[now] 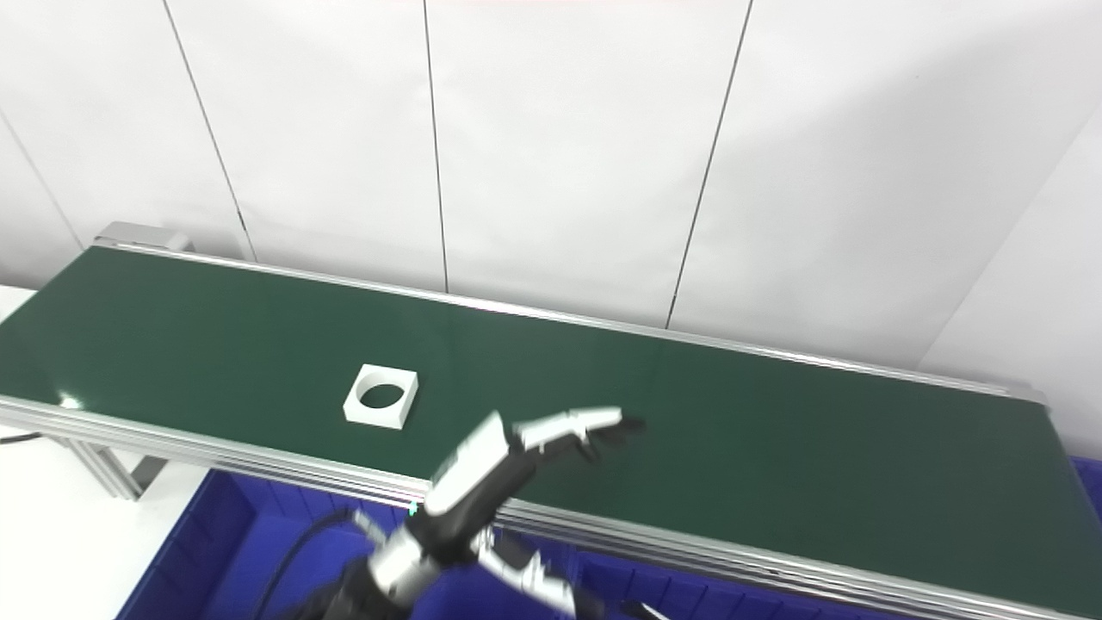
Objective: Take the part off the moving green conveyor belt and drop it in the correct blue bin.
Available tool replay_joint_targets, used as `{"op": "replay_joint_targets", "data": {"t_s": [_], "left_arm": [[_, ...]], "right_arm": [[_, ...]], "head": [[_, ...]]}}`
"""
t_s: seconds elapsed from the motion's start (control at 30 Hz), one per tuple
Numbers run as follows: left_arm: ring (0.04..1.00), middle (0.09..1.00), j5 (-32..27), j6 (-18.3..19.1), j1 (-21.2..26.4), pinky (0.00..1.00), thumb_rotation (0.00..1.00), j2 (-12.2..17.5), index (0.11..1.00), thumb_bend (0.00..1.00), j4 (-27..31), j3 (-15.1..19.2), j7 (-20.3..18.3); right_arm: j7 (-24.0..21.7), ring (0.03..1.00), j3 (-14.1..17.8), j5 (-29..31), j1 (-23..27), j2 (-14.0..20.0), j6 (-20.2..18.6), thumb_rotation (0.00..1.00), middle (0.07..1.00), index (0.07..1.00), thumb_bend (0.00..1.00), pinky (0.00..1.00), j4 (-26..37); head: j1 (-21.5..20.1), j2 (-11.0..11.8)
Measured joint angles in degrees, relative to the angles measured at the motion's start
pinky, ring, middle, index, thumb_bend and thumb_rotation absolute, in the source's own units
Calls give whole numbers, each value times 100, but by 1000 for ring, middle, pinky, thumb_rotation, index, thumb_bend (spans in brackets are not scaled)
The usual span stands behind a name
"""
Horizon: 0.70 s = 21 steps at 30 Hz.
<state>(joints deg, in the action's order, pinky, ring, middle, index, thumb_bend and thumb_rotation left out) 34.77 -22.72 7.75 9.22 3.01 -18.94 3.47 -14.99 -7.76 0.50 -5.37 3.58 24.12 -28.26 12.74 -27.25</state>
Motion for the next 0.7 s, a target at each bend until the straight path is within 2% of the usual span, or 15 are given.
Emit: {"op": "replay_joint_targets", "data": {"t_s": [0.07, 0.13, 0.23, 0.43, 0.53, 0.7], "left_arm": [[760, 854, 298, 129, 178, 612, 181, 62, 853, 990, -108, 154, 0], [772, 855, 519, 299, 359, 635, 203, 152, 858, 990, -199, 239, -21], [794, 856, 916, 673, 642, 673, 205, 285, 857, 997, -224, 273, -233], [818, 867, 1437, 1356, 1367, 714, 213, 406, 855, 1000, -502, 247, -630], [832, 880, 1500, 1575, 1605, 722, 248, 403, 875, 1000, -779, 196, -757], [827, 882, 1782, 1863, 1815, 698, 232, 468, 880, 1000, -1119, 99, -813]], "right_arm": [[-39, 768, 44, 20, 0, -16, 0, 320, 895, 805, 969, 694, -9], [-56, 767, 65, 30, -2, -17, 0, 319, 896, 802, 970, 693, -19], [-66, 770, 84, 32, 2, -16, 0, 321, 896, 800, 972, 692, -21], [-76, 775, 140, 32, 29, -8, 0, 339, 908, 816, 981, 698, -131], [-108, 787, 205, 45, 32, -10, 0, 332, 921, 824, 977, 715, -156], [-259, 794, 298, 92, 38, -8, 0, 328, 922, 831, 968, 725, -192]], "head": [[17, -9], [35, -9], [70, 9], [483, 70], [510, 70], [431, 44]]}}
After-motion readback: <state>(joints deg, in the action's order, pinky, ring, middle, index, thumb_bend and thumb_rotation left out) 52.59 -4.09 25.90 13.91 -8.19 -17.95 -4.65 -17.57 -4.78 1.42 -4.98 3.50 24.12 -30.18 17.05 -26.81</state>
